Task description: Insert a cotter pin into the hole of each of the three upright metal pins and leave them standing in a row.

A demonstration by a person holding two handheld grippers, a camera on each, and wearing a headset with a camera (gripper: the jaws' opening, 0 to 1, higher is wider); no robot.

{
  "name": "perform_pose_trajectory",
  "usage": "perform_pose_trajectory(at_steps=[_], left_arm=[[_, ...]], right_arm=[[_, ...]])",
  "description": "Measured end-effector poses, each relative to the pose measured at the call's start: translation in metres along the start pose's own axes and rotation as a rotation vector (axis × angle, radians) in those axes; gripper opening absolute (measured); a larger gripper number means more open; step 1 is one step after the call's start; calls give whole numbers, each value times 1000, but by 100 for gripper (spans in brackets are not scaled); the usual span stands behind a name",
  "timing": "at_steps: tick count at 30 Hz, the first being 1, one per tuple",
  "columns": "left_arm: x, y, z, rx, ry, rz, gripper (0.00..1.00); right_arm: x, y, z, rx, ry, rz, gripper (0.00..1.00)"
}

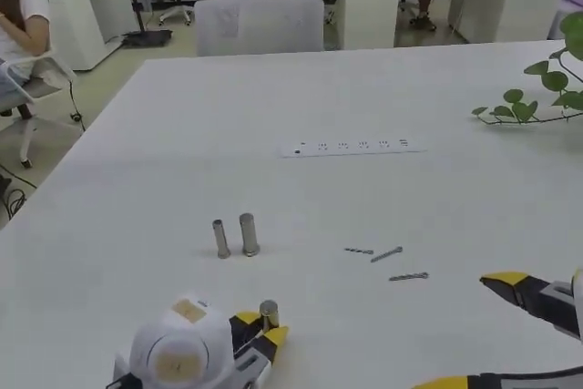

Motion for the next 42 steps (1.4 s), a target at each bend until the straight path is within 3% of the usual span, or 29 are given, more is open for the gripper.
perform_pose_trajectory(at_steps=[10, 21, 29, 42], left_arm=[[0, -2, -1, 0, -8, -12, 11], [0, 1, -1, -38, -24, -14, 16], [4, 7, 4, -95, -39, 12, 30], [23, 23, 27, -211, -101, 24, 47]], right_arm=[[1, 0, 1, -1, -3, 2, 97], [1, 1, 2, -2, -2, 7, 97], [0, -2, 3, -6, 1, 6, 97], [0, -5, 2, -5, 3, 1, 97]])
Point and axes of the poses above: the centre of the closed fingertips' face, and the gripper's own axes: z roughly backward along the fingers, y roughly to its left, x roughly out of its top, the point moved 9 cm from there along z, roughly backward along the fingers, and after that the axes turned 10 degrees about -z, right-handed, at the moved point
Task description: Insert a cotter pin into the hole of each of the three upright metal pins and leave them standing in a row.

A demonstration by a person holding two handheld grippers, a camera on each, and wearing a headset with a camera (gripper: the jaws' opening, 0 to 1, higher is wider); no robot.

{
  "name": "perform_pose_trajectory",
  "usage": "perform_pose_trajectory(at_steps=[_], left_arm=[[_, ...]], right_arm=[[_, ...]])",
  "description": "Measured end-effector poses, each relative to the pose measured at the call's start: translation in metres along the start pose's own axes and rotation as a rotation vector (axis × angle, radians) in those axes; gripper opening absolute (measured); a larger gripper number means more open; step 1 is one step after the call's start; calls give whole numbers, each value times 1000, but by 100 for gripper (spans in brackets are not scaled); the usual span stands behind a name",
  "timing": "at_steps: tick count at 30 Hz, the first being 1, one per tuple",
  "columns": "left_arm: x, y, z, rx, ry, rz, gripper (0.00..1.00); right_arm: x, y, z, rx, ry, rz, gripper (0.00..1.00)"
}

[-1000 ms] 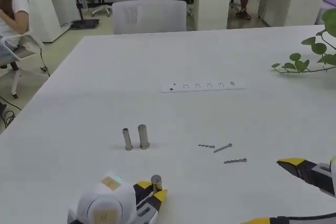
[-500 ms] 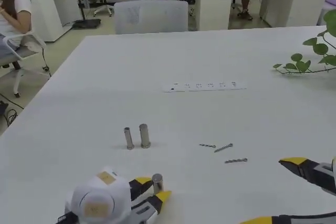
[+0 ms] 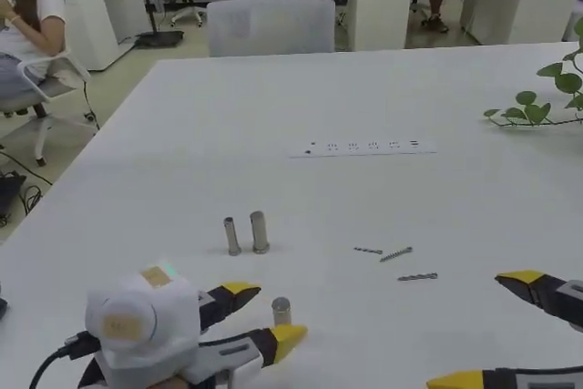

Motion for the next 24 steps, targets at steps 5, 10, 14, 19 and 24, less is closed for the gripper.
perform_pose_trajectory(at_steps=[5, 10, 14, 19, 24], left_arm=[[7, 0, 7, -70, -29, -13, 55], [12, 3, 17, -127, -55, -11, 64], [16, 6, 26, -146, -90, 3, 72], [17, 5, 38, -176, -94, -8, 76], [15, 2, 46, -210, -94, -12, 79]], right_arm=[[1, 1, 0, 2, 3, 3, 97], [3, 0, 1, 1, 6, 8, 97], [3, 0, 1, 0, 9, 7, 97], [3, -1, 0, 1, 15, 6, 97], [2, -2, -3, 4, 21, 4, 97]])
Point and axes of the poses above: the centre of the closed fingertips' face, and the gripper's own axes: z roughly backward along the fingers, y roughly to its left, x roughly out of its top, the point moved 9 cm from there along z, roughly backward along the fingers, and after that the axes turned 10 degrees about -z, right-handed, at the moved point
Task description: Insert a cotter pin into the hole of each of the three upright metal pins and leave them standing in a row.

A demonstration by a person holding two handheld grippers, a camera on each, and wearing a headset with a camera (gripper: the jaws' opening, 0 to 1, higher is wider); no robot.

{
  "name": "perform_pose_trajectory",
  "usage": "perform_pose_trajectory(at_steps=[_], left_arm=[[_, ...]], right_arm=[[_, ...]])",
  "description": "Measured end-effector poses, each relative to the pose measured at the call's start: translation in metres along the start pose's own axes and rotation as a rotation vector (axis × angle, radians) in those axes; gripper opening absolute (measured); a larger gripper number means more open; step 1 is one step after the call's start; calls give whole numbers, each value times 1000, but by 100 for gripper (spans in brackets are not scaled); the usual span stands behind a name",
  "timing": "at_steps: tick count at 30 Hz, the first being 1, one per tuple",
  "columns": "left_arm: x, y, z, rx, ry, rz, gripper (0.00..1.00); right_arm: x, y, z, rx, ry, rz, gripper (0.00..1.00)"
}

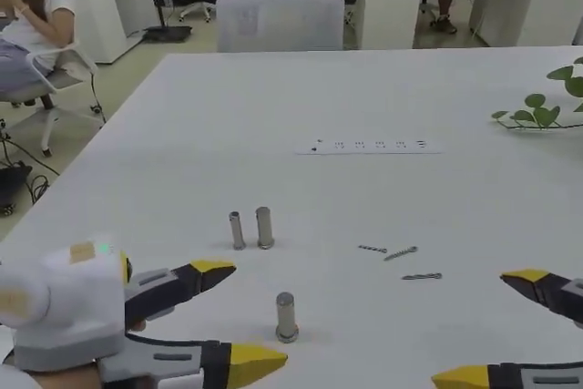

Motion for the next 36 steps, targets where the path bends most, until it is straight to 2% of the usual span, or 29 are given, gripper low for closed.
perform_pose_trajectory(at_steps=[8, 15, 18, 25, 29, 36], left_arm=[[-3, -4, 6, 3, -5, 9, 83], [-4, -7, 10, 0, -3, 7, 82], [-4, -8, 12, 1, -2, 5, 81], [-5, -8, 14, 3, -6, 9, 81], [-5, -8, 15, 4, -14, 13, 81], [-5, -7, 17, 6, -11, 15, 79]], right_arm=[[-2, -4, -5, 6, 20, 5, 96], [0, -27, -11, 7, 55, 21, 93], [3, -35, -13, 10, 70, 23, 90], [12, -53, -21, 21, 130, 86, 81], [14, -63, -29, 39, 181, 126, 71], [20, -73, -44, 71, 249, 184, 60]])
Point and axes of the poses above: the centre of the closed fingertips' face, and the gripper's own axes: z roughly backward along the fingers, y roughly to its left, x roughly out of its top, the point moved 9 cm from there along z, roughly backward along the fingers, and after that the axes turned 10 degrees about -z, right-handed, at the moved point
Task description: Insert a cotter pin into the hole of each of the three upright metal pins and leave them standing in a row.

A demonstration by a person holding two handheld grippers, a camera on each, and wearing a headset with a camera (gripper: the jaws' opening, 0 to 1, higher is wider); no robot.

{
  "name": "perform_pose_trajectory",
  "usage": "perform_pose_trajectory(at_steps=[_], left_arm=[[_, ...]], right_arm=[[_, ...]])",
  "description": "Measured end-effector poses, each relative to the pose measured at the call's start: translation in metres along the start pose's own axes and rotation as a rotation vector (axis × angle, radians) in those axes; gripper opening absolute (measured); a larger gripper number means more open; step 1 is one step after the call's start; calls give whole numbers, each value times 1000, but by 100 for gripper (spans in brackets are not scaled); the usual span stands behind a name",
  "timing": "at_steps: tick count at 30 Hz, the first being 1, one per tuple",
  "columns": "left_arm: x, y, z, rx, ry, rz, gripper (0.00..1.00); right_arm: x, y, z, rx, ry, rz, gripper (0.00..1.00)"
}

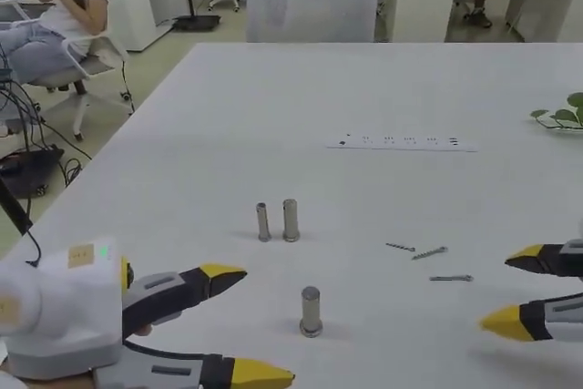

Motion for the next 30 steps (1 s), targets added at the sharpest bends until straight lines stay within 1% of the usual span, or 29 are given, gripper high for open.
perform_pose_trajectory(at_steps=[3, 7, 10, 12, 17, 21, 24, 28, 30], left_arm=[[0, 0, 1, 0, 0, 3, 79], [0, 0, 1, -7, -1, 4, 78], [0, -1, 0, -11, 1, 1, 78], [0, -1, 0, -13, 2, -3, 78], [1, -2, -1, -18, 1, -6, 78], [2, -2, -1, -18, 3, -7, 78], [2, -2, -1, -17, 4, -7, 78], [2, -3, 0, -16, 3, -7, 77], [2, -2, 0, -16, 4, -7, 77]], right_arm=[[3, -4, -5, 13, 24, 24, 56], [5, -9, -10, 37, 79, 60, 49], [9, -13, -15, 54, 103, 90, 44], [12, -15, -19, 61, 125, 124, 43], [20, -17, -27, 90, 152, 177, 33], [25, -20, -33, 94, 175, 219, 30], [29, -22, -39, 110, 197, 245, 25], [31, -24, -45, 122, 234, 286, 23], [32, -24, -47, 132, 244, 298, 19]])
Point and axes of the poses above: the centre of the closed fingertips' face, and the gripper's own axes: z roughly backward along the fingers, y roughly to its left, x roughly out of its top, the point moved 9 cm from there along z, roughly backward along the fingers, and after that the axes turned 10 degrees about -z, right-handed, at the moved point
